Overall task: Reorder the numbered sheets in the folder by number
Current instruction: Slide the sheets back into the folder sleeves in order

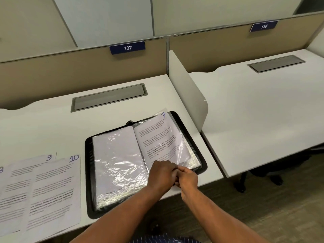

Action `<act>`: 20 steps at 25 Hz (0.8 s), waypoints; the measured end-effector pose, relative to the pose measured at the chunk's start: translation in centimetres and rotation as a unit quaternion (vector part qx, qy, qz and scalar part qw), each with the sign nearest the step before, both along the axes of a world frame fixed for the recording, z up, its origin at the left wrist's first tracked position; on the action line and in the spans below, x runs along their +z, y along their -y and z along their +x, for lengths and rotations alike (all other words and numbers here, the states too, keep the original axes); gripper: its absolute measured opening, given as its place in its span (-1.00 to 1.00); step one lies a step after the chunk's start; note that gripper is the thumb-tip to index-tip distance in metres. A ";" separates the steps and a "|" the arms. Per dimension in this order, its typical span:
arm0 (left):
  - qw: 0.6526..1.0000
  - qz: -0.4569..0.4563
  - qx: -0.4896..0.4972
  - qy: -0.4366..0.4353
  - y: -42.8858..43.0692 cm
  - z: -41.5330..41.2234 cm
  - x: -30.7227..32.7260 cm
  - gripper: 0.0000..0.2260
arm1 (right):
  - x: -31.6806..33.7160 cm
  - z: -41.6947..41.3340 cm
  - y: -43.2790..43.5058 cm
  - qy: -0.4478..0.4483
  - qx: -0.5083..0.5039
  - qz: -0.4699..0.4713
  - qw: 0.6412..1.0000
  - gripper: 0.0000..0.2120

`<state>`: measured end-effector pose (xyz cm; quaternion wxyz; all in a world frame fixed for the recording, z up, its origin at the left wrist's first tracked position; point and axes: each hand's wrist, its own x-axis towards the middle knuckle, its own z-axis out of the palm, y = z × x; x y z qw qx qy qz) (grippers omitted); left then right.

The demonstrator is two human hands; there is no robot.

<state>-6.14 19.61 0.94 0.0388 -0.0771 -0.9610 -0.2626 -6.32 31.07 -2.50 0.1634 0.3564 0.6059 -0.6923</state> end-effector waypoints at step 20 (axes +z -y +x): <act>0.992 0.047 0.114 -0.009 -0.4 2.8 1.7 -0.79 | 3.3 0.0 -2.2 -0.185 0.059 0.135 0.972 -0.93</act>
